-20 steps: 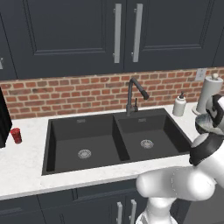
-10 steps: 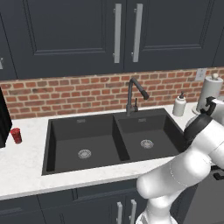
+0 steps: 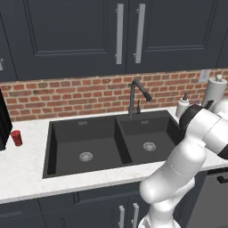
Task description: Pick the broccoli from the sink and place it in the bowl. Then pick the bowl and place it in the microwave. Then close the microwave door and press the start button.
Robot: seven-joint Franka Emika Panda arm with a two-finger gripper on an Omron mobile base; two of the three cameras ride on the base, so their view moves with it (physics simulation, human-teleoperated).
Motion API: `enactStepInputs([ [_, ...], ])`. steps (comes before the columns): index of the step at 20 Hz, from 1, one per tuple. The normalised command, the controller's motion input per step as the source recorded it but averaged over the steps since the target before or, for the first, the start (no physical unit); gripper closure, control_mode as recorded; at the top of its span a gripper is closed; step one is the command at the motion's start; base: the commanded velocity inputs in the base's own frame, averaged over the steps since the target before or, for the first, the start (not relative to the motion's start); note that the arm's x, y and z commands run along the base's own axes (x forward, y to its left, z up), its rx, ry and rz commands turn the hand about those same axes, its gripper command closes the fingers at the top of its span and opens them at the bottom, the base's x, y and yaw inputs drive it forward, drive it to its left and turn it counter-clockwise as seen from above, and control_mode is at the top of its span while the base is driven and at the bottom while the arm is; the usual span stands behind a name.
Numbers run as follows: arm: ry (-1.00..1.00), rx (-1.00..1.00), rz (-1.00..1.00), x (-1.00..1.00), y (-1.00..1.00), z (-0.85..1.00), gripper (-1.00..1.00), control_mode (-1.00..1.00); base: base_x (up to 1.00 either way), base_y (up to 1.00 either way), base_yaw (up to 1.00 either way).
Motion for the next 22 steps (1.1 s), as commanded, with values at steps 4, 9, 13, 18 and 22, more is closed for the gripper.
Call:
enactStepInputs([
  [4,0.00,0.00,0.00,0.14,-0.06,-0.31,1.00,-1.00,0.00,0.00,0.00],
  [9,0.00,0.00,0.00,0.12,0.00,-0.20,-1.00,-1.00,0.00,0.00,0.00],
  [13,0.00,0.00,0.00,0.01,0.00,-0.01,-1.00,-1.00,0.00,0.00,0.00],
  [18,0.00,0.00,0.00,0.00,0.00,0.01,-1.00,-1.00,0.00,0.00,0.00],
  [22,-0.04,0.00,0.00,-0.07,0.03,0.22,-1.00,-1.00,0.00,0.00,0.00],
])
